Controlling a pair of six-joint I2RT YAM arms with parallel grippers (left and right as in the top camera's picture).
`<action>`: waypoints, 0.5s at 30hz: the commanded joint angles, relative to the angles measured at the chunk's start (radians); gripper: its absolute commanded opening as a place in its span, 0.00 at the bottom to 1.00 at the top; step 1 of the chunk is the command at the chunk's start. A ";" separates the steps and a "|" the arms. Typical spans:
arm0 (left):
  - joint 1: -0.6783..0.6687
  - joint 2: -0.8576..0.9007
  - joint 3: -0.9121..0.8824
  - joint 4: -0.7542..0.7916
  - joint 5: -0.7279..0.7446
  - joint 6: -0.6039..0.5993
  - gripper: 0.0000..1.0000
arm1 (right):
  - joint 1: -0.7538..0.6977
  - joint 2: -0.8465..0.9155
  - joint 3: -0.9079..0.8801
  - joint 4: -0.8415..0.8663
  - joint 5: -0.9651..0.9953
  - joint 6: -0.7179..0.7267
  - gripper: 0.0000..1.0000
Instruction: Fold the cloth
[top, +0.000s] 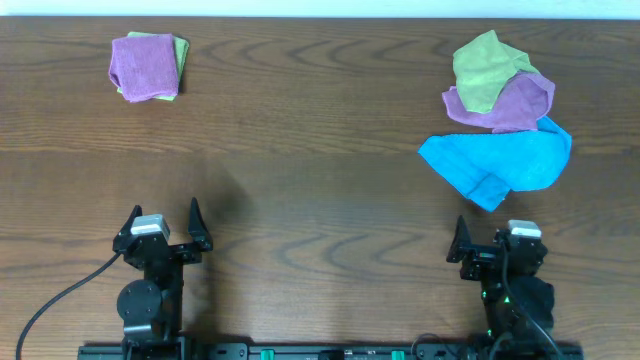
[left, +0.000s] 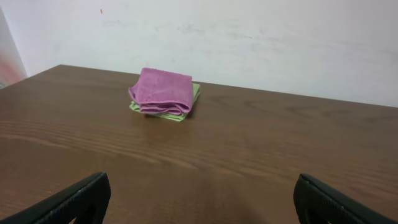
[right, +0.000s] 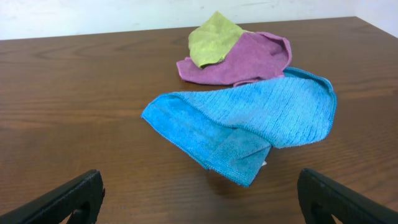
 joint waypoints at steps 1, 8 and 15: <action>-0.005 -0.008 -0.017 -0.050 -0.011 -0.003 0.95 | -0.006 -0.007 -0.009 0.000 0.007 -0.006 0.99; -0.005 -0.008 -0.018 -0.050 -0.011 -0.004 0.95 | -0.006 -0.007 -0.009 0.000 -0.005 -0.003 0.99; -0.005 -0.008 -0.017 -0.050 -0.011 -0.003 0.95 | -0.006 -0.007 -0.009 0.000 -0.005 -0.003 0.99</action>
